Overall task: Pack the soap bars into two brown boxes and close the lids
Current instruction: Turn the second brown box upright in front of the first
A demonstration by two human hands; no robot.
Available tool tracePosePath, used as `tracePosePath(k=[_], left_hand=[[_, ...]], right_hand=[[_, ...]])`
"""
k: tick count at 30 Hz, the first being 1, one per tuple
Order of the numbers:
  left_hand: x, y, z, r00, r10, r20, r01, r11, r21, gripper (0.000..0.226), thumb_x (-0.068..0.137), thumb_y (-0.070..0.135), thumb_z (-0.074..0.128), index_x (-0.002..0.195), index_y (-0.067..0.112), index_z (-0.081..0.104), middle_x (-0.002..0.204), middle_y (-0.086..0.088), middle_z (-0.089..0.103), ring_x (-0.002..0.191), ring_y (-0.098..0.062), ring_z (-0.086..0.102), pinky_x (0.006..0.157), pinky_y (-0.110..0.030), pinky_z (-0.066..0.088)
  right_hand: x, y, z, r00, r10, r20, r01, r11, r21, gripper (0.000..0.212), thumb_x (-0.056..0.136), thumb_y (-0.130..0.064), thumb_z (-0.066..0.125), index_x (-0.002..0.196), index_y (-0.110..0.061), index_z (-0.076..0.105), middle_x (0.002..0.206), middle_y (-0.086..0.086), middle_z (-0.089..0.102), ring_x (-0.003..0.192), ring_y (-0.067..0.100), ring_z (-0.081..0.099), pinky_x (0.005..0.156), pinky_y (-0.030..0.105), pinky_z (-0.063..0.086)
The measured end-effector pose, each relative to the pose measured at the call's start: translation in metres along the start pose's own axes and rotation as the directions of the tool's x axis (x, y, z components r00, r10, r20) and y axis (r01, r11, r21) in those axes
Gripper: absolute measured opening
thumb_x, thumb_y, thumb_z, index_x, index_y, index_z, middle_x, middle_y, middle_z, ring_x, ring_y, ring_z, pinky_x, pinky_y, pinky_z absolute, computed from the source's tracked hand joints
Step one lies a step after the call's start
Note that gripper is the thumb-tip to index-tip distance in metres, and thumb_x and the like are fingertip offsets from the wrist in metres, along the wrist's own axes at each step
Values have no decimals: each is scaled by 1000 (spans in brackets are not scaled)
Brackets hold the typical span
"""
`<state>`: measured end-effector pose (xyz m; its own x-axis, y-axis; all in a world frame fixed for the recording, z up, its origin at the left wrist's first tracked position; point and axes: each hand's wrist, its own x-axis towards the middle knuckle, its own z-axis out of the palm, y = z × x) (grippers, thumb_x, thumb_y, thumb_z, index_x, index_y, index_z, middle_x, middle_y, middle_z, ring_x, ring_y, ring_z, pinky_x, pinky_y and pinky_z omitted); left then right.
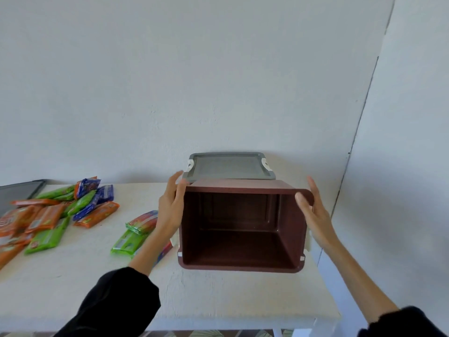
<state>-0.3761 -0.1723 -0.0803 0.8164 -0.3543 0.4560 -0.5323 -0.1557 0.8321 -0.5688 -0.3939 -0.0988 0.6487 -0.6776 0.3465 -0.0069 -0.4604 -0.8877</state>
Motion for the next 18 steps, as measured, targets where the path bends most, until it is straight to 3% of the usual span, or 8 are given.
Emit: tracePosePath(k=[2, 5, 7, 8, 10, 13, 15, 18], left_hand=[[-19, -17, 7, 987, 144, -66, -143, 990, 19, 51, 95, 47, 31, 143, 36, 22, 131, 10, 50, 111, -3, 49, 94, -21, 35], [-33, -48, 15, 959, 278, -62, -259, 941, 220, 64, 87, 66, 20, 143, 46, -5, 156, 4, 12, 138, -7, 17, 109, -31, 25], [-37, -63, 16, 936, 351, -25, -320, 879, 353, 66, 89, 66, 14, 144, 41, -12, 157, 1, 0, 138, -15, 22, 93, -26, 43], [-38, -68, 16, 928, 372, -4, -342, 856, 389, 66, 90, 63, 14, 145, 37, -12, 157, -1, -1, 132, -18, 32, 75, -16, 46], [-41, -71, 16, 925, 380, 24, -355, 838, 415, 67, 91, 60, 17, 147, 32, -9, 156, -3, -1, 108, -12, 51, 50, -3, 32], [-40, -69, 15, 932, 361, 26, -339, 845, 414, 67, 90, 62, 17, 146, 35, -8, 156, 4, -2, 68, -2, 52, 36, -7, 28], [-35, -60, 10, 944, 329, 15, -306, 859, 410, 68, 88, 65, 16, 146, 37, -6, 157, 3, 3, 64, -7, 55, 40, -8, 34], [-25, -35, 4, 972, 236, -4, -214, 888, 408, 74, 82, 67, 18, 148, 33, 10, 156, 2, 17, 103, -23, 61, 66, -22, 48]], right_hand=[[-14, 20, 12, 989, -114, -94, 113, 994, -16, 80, 69, -80, 39, 135, -61, -1, 154, -13, 20, 137, 8, 26, 110, 30, 23], [-31, 50, 26, 962, -207, -179, 187, 975, -123, 76, 71, -83, 31, 135, -60, -3, 154, -1, 19, 137, 4, 19, 108, 26, 21], [-38, 65, 32, 951, -244, -191, 208, 959, -191, 77, 75, -82, 28, 139, -51, -2, 154, 5, 18, 137, 0, 14, 108, 26, 21], [-41, 69, 34, 948, -258, -185, 215, 950, -225, 77, 76, -81, 27, 139, -51, -4, 154, 3, 16, 137, -4, 11, 107, 25, 20], [-43, 73, 35, 949, -264, -173, 213, 940, -266, 75, 76, -81, 26, 137, -56, -9, 152, -5, 10, 135, -17, 3, 106, 21, 18], [-39, 69, 33, 939, -293, -181, 235, 929, -287, 76, 78, -78, 28, 140, -52, -6, 151, -9, 12, 133, -22, 4, 105, 14, 18], [-33, 61, 30, 927, -323, -189, 257, 917, -306, 77, 81, -71, 34, 145, -40, 3, 151, -6, 21, 133, -11, 18, 103, 17, 25], [-20, 39, 22, 935, -287, -208, 206, 917, -341, 69, 85, -57, 41, 145, -34, 18, 147, 0, 37, 125, 7, 40, 96, 23, 37]])
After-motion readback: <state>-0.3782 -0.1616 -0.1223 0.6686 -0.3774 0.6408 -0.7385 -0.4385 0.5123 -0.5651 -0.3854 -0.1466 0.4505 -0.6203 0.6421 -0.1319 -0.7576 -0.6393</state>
